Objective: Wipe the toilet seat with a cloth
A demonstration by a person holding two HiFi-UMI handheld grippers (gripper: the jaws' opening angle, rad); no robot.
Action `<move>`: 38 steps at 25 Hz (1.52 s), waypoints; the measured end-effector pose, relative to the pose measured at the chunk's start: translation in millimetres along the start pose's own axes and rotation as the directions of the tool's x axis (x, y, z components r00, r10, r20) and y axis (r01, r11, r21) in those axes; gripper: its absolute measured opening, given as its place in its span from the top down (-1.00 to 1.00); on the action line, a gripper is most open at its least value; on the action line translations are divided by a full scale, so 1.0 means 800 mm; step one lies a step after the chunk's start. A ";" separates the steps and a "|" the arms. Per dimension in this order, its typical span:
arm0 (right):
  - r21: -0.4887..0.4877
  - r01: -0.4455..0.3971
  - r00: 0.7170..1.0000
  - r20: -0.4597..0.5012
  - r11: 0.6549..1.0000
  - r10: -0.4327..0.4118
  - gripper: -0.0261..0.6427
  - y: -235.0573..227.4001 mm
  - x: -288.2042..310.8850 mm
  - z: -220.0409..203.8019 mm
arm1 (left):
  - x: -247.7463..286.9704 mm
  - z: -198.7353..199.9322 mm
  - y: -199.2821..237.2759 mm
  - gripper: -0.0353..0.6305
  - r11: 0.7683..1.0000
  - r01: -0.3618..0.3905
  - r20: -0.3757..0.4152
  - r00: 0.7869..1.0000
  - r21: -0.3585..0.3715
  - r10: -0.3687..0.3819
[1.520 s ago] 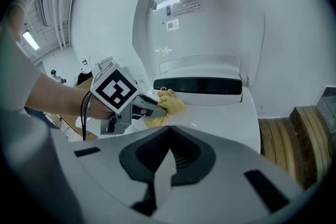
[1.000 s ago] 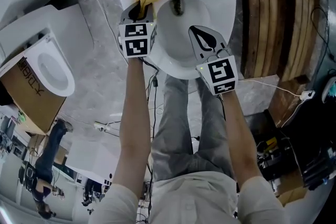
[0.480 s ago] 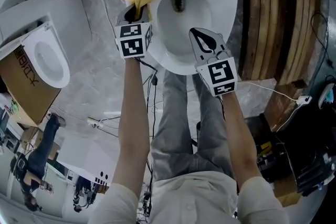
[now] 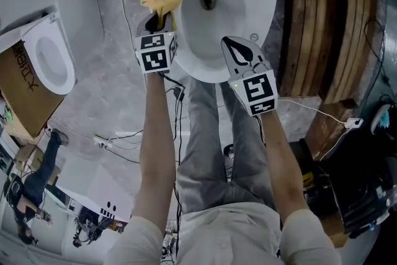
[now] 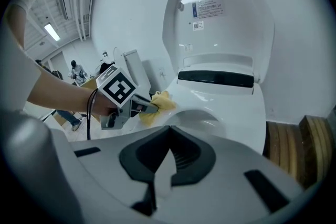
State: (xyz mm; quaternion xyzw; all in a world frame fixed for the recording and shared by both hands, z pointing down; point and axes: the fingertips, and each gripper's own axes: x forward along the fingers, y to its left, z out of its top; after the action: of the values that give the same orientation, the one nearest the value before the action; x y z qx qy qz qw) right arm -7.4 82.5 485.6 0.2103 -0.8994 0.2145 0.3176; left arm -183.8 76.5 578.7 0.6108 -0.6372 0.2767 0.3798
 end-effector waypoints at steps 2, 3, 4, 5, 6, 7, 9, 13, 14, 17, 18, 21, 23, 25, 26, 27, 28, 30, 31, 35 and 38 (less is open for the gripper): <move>-0.011 -0.011 1.000 -0.004 1.000 0.011 0.90 0.005 -0.004 -0.006 | -0.005 -0.008 -0.001 0.65 1.000 -0.009 0.001 1.000 -0.011 0.009; -0.016 -0.016 1.000 -0.006 1.000 0.016 0.90 0.006 -0.007 -0.009 | -0.007 -0.011 -0.002 0.65 1.000 -0.013 0.002 1.000 -0.015 0.013; -0.019 -0.020 1.000 -0.007 1.000 0.019 0.90 0.007 -0.009 -0.012 | -0.009 -0.014 -0.003 0.65 1.000 -0.018 0.003 1.000 -0.020 0.018; -0.021 -0.023 1.000 -0.007 1.000 0.023 0.90 0.007 -0.012 -0.015 | -0.011 -0.016 -0.005 0.65 0.999 -0.022 0.004 1.000 -0.024 0.022; -0.022 -0.025 1.000 -0.008 0.999 0.025 0.90 0.007 -0.015 -0.017 | -0.013 -0.019 -0.006 0.65 0.999 -0.026 0.004 1.000 -0.027 0.026; -0.024 -0.028 1.000 -0.008 0.999 0.028 0.90 0.007 -0.018 -0.020 | -0.015 -0.022 -0.007 0.65 0.999 -0.032 0.004 0.999 -0.028 0.032; -0.029 -0.034 0.999 -0.009 0.999 0.034 0.90 0.008 -0.023 -0.024 | -0.022 -0.028 -0.007 0.65 0.998 -0.050 0.002 0.999 -0.022 0.050; -0.039 -0.039 0.999 -0.007 0.998 0.039 0.90 0.004 -0.039 -0.027 | -0.045 -0.043 -0.008 0.65 0.995 -0.090 -0.007 0.996 -0.036 0.090; -0.039 -0.038 0.999 -0.006 0.998 0.038 0.90 0.002 -0.045 -0.027 | -0.053 -0.047 -0.011 0.65 0.995 -0.095 -0.011 0.995 -0.038 0.095; -0.017 -0.031 0.999 0.007 0.999 0.031 0.90 -0.004 -0.066 -0.019 | -0.083 -0.054 -0.020 0.65 0.994 -0.106 -0.020 0.994 -0.016 0.105; -0.011 -0.024 1.000 0.014 1.000 0.025 0.90 -0.007 -0.074 -0.015 | -0.094 -0.053 -0.024 0.65 0.994 -0.108 -0.019 0.994 -0.006 0.108; -0.018 -0.014 0.999 0.037 1.000 0.015 0.90 -0.011 -0.095 0.005 | -0.132 -0.035 -0.040 0.65 0.994 -0.111 0.012 0.994 0.014 0.111; -0.031 -0.019 0.999 0.051 0.999 0.021 0.90 -0.010 -0.116 0.021 | -0.161 -0.020 -0.061 0.65 0.994 -0.101 0.033 0.994 0.031 0.100; -0.044 -0.022 0.998 0.064 0.999 0.025 0.90 -0.008 -0.143 0.041 | -0.193 -0.001 -0.088 0.65 0.995 -0.079 0.052 0.996 0.062 0.076; -0.051 -0.026 0.997 0.072 0.998 0.030 0.90 -0.006 -0.157 0.052 | -0.209 0.011 -0.102 0.65 0.995 -0.066 0.063 0.996 0.079 0.061; -0.058 -0.032 0.996 0.080 0.998 0.036 0.90 -0.003 -0.172 0.064 | -0.226 0.025 -0.116 0.65 0.994 -0.053 0.077 0.996 0.095 0.046; -0.066 -0.036 0.995 0.091 0.997 0.042 0.90 0.000 -0.187 0.077 | -0.244 0.041 -0.128 0.65 0.993 -0.042 0.095 0.995 0.110 0.031; -0.087 -0.034 0.992 0.121 0.996 0.044 0.90 0.001 -0.215 0.107 | -0.280 0.077 -0.150 0.65 0.990 -0.029 0.141 0.990 0.134 0.010; -0.097 -0.029 0.989 0.139 0.995 0.043 0.90 0.002 -0.229 0.122 | -0.299 0.096 -0.158 0.65 0.989 -0.029 0.166 0.986 0.144 0.004; -0.132 -0.032 0.978 0.202 0.991 0.058 0.90 0.025 -0.297 0.183 | -0.384 0.154 -0.184 0.65 0.984 -0.042 0.253 0.967 0.175 -0.003; -0.190 -0.034 0.968 0.237 0.981 0.080 0.90 0.048 -0.348 0.221 | -0.437 0.182 -0.202 0.65 0.981 -0.048 0.305 0.952 0.190 -0.013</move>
State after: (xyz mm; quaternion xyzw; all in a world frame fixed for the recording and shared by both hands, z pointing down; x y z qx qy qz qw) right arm 85.9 89.4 166.7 0.1785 -0.9532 0.1120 0.2167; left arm -57.7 140.1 192.1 0.6748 -0.6633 0.2438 0.2126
